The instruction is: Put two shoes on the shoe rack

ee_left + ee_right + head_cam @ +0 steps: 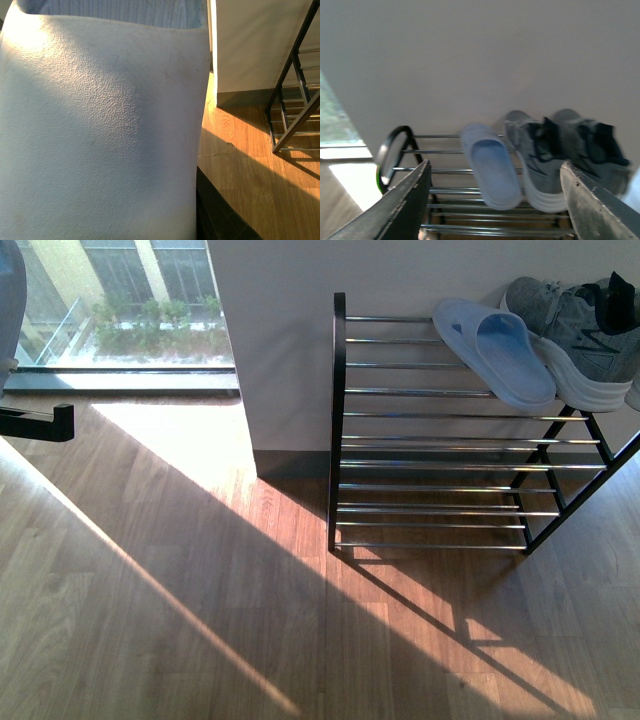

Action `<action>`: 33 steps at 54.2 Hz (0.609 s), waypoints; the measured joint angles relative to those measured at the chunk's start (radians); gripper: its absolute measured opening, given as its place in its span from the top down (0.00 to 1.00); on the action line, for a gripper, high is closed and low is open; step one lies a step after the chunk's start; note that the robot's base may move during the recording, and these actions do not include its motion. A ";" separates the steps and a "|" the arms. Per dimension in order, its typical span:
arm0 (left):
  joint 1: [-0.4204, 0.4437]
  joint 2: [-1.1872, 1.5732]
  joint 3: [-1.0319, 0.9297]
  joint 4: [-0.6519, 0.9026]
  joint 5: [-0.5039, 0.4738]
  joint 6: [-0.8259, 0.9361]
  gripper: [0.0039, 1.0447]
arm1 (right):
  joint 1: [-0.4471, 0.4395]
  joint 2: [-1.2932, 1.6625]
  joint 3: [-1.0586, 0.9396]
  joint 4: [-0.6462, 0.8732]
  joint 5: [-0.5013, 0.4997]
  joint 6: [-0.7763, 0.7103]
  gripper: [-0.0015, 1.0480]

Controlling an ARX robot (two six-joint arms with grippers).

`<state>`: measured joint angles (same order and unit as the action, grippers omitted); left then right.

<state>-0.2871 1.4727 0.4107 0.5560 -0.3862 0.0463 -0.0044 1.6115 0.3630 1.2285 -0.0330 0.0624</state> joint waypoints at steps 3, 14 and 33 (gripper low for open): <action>0.000 0.000 0.000 0.000 0.000 0.000 0.98 | 0.000 -0.057 -0.029 -0.040 0.022 -0.018 0.40; 0.000 0.000 0.000 0.000 0.001 0.000 0.98 | 0.000 -0.202 -0.114 -0.073 0.032 -0.043 0.65; 0.000 0.000 0.000 0.000 0.000 0.000 0.98 | 0.001 -0.513 -0.275 -0.235 0.033 -0.059 0.98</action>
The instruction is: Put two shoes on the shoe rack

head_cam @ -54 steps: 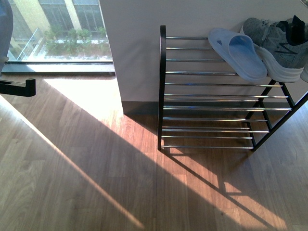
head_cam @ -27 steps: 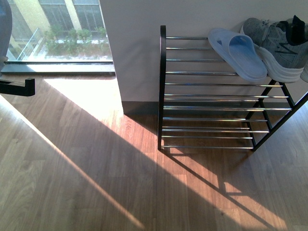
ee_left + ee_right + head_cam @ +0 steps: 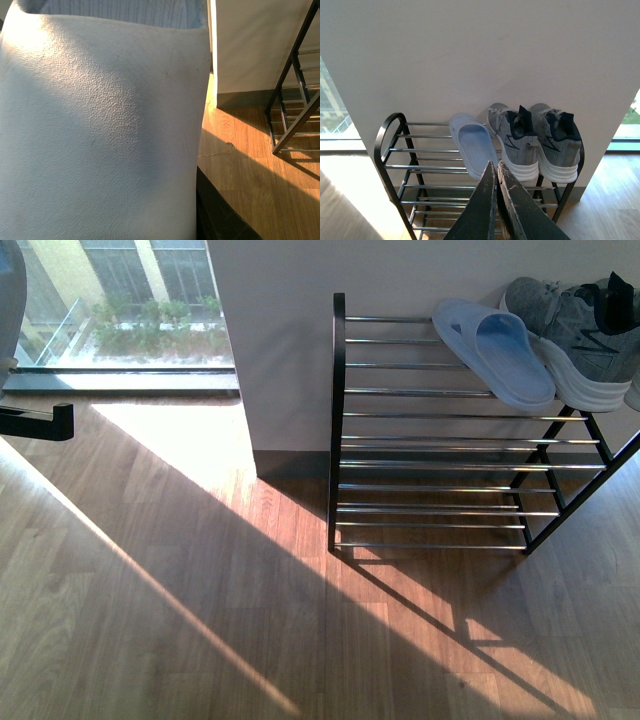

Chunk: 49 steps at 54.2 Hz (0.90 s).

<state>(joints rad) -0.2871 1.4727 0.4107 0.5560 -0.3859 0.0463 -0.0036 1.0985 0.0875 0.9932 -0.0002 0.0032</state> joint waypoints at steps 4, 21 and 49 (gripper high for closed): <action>0.000 0.000 0.000 0.000 0.000 0.000 0.98 | 0.000 -0.057 -0.017 -0.040 0.000 0.000 0.98; 0.000 0.000 0.000 0.000 0.000 0.000 0.98 | 0.000 -0.315 -0.067 -0.246 0.000 0.000 0.98; 0.000 0.000 0.000 0.000 0.000 0.000 0.98 | 0.000 -0.617 -0.068 -0.518 0.000 0.000 0.98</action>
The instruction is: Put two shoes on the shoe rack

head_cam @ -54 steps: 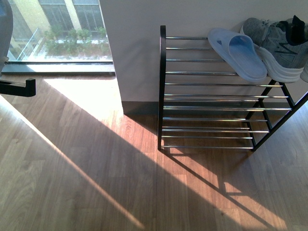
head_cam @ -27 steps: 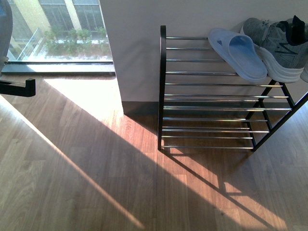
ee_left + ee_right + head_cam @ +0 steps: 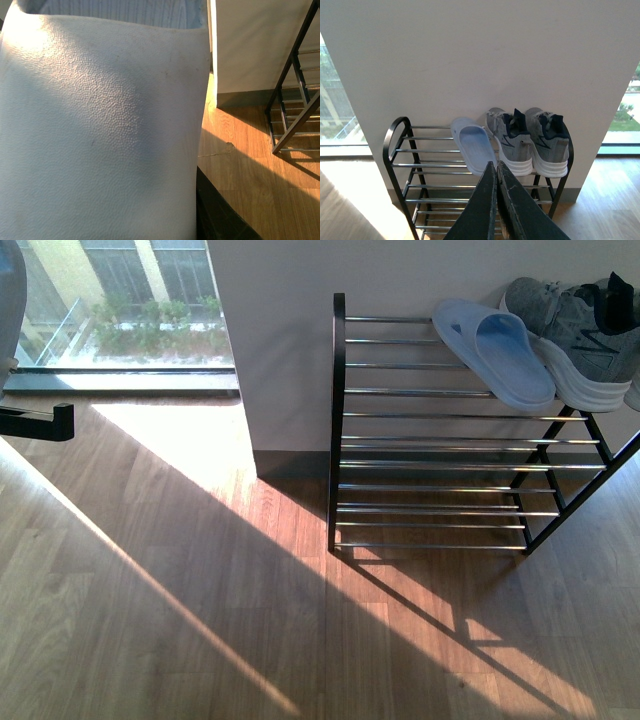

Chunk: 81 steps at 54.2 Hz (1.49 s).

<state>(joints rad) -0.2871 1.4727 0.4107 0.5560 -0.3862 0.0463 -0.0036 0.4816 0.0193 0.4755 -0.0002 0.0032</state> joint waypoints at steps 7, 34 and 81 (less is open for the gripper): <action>0.000 0.000 0.000 0.000 0.000 0.000 0.98 | 0.000 -0.059 0.000 -0.055 0.000 0.000 0.98; 0.000 0.000 0.000 0.000 0.000 0.000 0.98 | 0.000 -0.223 0.000 -0.216 0.000 0.000 0.98; 0.000 0.000 0.000 0.000 0.000 0.000 0.98 | 0.002 -0.476 0.000 -0.474 0.000 -0.001 0.87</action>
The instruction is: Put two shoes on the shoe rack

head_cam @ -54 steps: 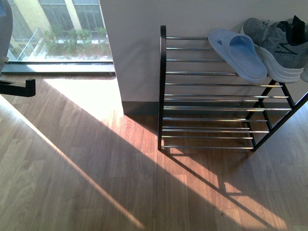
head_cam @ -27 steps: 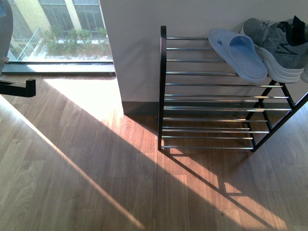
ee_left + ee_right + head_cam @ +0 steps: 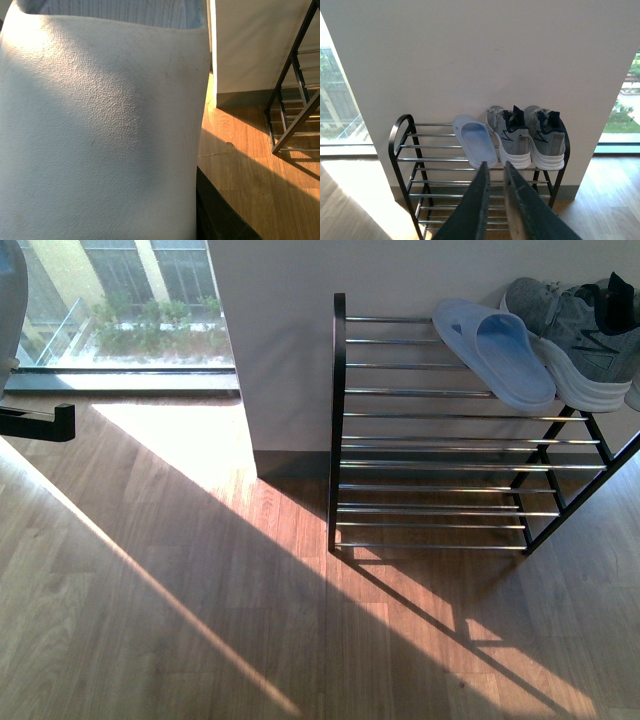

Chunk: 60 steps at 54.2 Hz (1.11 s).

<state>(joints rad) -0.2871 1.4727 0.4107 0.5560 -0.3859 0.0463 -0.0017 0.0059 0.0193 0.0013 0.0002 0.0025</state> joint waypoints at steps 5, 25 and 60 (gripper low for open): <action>0.000 0.000 0.000 0.000 0.000 0.000 0.98 | 0.000 0.000 0.000 0.000 0.000 0.000 0.72; 0.003 0.000 0.000 0.000 -0.002 0.000 0.98 | 0.000 -0.001 0.000 -0.002 -0.003 0.000 0.09; -0.004 0.002 0.000 0.003 -0.007 -0.010 0.98 | 0.000 -0.002 0.000 -0.002 0.003 0.000 0.09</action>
<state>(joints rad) -0.2909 1.4746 0.4103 0.5587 -0.3927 0.0364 -0.0017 0.0044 0.0193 -0.0002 0.0036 0.0029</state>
